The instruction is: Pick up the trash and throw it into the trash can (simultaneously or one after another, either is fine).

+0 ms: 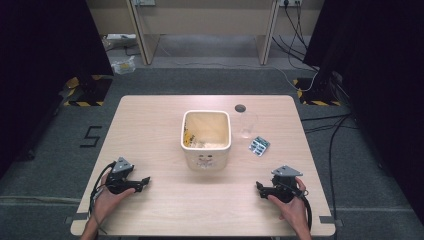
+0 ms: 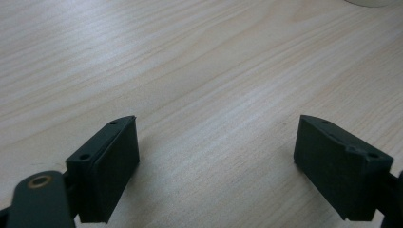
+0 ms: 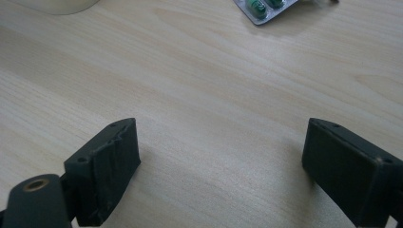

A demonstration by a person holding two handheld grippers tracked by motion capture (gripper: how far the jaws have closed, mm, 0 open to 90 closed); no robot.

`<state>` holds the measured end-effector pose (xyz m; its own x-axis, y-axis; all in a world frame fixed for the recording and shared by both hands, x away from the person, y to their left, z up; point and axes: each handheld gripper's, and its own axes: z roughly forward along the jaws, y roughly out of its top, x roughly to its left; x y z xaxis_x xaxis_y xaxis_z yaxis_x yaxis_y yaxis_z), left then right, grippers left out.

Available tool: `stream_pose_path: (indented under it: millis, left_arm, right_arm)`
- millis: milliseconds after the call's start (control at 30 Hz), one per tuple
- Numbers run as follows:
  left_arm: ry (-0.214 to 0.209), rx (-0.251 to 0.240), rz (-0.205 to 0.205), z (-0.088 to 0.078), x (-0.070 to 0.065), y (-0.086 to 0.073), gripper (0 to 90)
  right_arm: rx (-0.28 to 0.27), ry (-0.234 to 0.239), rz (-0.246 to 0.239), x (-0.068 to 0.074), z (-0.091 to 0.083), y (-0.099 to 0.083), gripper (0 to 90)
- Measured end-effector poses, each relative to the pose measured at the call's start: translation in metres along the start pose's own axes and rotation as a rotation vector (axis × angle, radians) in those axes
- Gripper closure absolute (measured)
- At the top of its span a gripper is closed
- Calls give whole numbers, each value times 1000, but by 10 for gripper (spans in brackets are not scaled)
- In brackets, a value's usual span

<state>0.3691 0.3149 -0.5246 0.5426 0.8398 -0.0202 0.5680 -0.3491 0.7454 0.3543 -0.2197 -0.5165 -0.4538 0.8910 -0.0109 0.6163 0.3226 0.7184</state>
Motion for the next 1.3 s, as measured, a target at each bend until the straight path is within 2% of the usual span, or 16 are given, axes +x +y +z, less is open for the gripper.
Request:
stream_pose_path:
  millis: [200,400,533,900,1067,1300]
  left_arm:
    - [0,0,0,0,0,0,140]
    - [0,0,0,0,0,0,140]
    - [0,0,0,0,0,0,140]
    - [0,0,0,0,0,0,140]
    - [0,0,0,0,0,0,140]
    - [0,0,0,0,0,0,140]
  right_arm:
    - [-10,0,2,0,0,1,151]
    - [-56,-14,-31,2,-6,9,155]
    - [-92,-15,-60,3,-15,21,156]
    - [-163,-26,-61,-1,-19,66,190]
    - [-162,-23,-99,-1,-15,86,224]
    - [-163,-7,-108,-1,-8,103,253]
